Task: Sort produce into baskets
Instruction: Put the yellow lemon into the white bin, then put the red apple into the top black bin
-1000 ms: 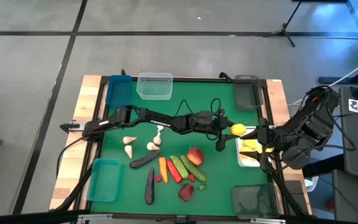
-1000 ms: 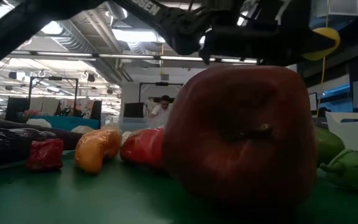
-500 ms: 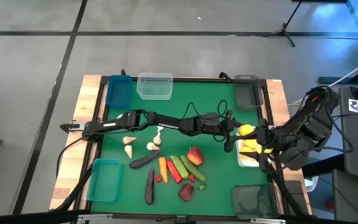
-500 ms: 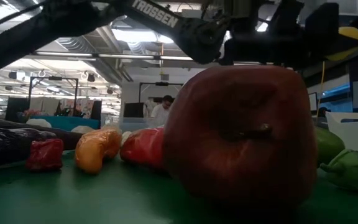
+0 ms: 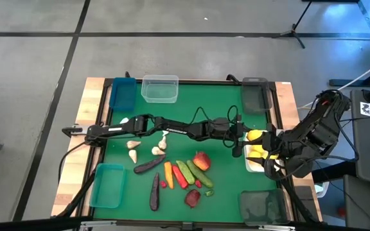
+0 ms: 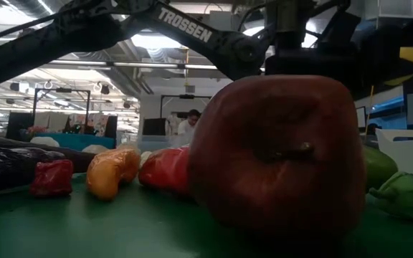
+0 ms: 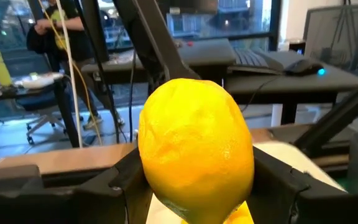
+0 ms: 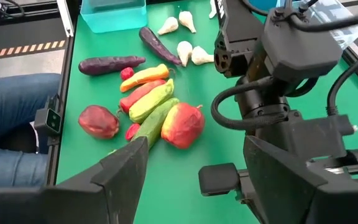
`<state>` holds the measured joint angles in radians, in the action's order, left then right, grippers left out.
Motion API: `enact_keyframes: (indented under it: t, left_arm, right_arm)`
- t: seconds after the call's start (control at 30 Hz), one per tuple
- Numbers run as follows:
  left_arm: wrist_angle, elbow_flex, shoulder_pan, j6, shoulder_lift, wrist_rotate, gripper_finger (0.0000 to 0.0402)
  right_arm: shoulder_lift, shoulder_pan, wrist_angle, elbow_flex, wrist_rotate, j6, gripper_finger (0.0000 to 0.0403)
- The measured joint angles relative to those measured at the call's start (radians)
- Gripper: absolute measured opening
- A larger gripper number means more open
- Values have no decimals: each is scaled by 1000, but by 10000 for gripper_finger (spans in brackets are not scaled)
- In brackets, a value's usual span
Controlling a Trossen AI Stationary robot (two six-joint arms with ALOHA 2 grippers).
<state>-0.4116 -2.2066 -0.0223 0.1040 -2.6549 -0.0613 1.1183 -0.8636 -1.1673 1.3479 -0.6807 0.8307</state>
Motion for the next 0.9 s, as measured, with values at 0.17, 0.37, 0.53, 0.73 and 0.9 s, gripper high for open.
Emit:
enact_keyframes:
  t: [0.17, 0.37, 0.53, 0.73, 0.9]
  left_arm:
    - [49, 0, 1, 18, 0, 16, 221]
    - [47, 0, 2, 64, 0, -35, 267]
    - [23, 0, 0, 79, 1, -37, 319]
    - [20, 0, 2, 136, 2, -7, 354]
    - [287, 2, 14, 134, 51, 4, 356]
  right_arm:
    - [0, 0, 20, 0, 0, 0, 264]
    - [0, 0, 22, 0, 0, 0, 264]
    - [0, 0, 23, 0, 0, 3, 264]
    - [6, 0, 48, -1, 0, 1, 264]
    - [27, 0, 51, -1, -16, 26, 264]
